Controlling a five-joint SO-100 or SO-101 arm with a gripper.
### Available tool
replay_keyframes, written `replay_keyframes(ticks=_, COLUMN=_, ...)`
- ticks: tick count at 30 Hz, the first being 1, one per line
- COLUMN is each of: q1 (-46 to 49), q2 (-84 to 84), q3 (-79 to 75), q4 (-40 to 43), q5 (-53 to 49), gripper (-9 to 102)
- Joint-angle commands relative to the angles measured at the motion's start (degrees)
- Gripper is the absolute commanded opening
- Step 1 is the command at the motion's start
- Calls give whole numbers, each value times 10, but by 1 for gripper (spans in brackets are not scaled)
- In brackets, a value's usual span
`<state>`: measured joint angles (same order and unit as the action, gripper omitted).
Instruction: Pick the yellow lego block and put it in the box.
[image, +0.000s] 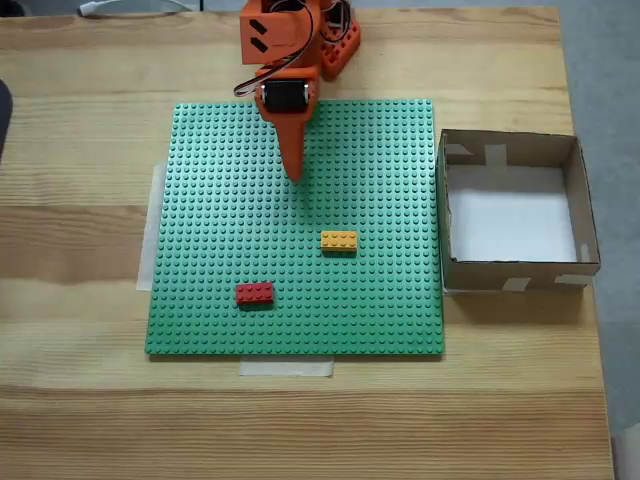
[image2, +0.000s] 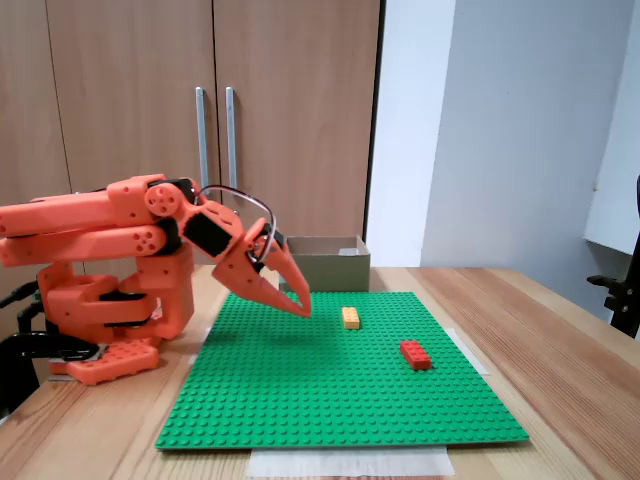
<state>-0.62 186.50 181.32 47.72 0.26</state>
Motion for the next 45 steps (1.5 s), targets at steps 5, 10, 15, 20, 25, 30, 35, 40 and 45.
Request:
replay_keyframes(ticks=5, q1=-1, q2=4, q3=3, q4=2, q5=-2, gripper=-1)
replay_keyframes(ticks=10, q1=-1, q2=4, q3=3, q4=2, q5=-2, gripper=-1)
replay_keyframes(ticks=15, q1=-1, q2=4, q3=3, q4=2, q5=-2, gripper=-1)
replay_keyframes(ticks=20, q1=-1, q2=4, q3=3, q4=2, q5=-2, gripper=-1)
replay_keyframes(ticks=25, q1=-1, q2=4, q3=3, q4=2, q5=-2, gripper=-1)
replay_keyframes(ticks=30, q1=3, q2=4, q3=3, q4=2, q5=2, gripper=-1)
replay_keyframes(ticks=35, q1=6, q2=3, q3=3, q4=2, q5=4, gripper=-1)
replay_keyframes(ticks=40, q1=9, q2=4, q3=1, q4=5, q5=12, gripper=-1)
replay_keyframes(ticks=45, q1=9, q2=-6, q3=-6, q4=18, q5=51, gripper=-1)
